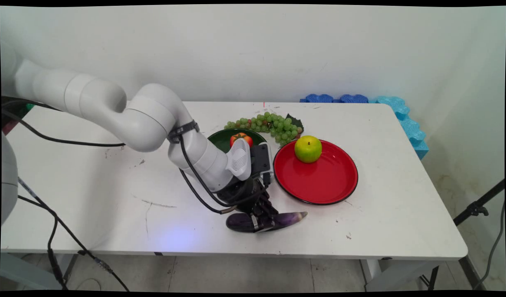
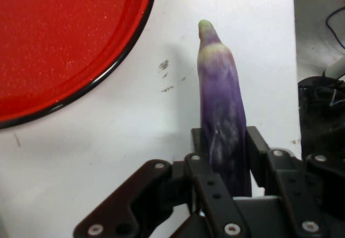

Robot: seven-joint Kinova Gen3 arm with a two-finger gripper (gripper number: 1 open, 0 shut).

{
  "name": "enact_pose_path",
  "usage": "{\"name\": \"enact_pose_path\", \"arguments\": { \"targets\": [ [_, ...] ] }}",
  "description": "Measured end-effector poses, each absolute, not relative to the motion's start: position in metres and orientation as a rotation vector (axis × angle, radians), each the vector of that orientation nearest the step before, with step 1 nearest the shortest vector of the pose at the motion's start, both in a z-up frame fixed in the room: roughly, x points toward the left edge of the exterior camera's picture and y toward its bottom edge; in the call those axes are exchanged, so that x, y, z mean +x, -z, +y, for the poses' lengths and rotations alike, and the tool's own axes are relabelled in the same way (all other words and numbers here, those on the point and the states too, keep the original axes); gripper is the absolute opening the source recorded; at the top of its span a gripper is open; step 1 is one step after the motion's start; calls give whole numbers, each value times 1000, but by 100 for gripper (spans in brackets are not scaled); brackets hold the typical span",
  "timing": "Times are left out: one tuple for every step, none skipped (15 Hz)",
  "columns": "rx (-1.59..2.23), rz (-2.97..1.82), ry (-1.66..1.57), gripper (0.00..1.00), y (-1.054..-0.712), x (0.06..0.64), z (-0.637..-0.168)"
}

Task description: Place the picked object on the table

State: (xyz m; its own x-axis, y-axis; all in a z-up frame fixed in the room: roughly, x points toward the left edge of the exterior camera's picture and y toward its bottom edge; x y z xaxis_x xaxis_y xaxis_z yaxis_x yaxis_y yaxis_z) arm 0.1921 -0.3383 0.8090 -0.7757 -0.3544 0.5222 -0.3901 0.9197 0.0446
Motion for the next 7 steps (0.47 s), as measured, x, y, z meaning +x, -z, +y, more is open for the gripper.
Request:
{"name": "enact_pose_path", "arguments": {
  "targets": [
    [532,-2538,-87,0,-808,192,-338],
    [533,-2538,-86,100,-808,191,-338],
    [534,-2538,-85,100,-808,191,-338],
    [532,-2539,-85,100,-808,190,-337],
    [532,-2537,-87,100,-809,190,-338],
    [532,-2535,-89,100,-810,189,-338],
    [535,-2529,-94,100,-813,189,-339]
  ]
}}
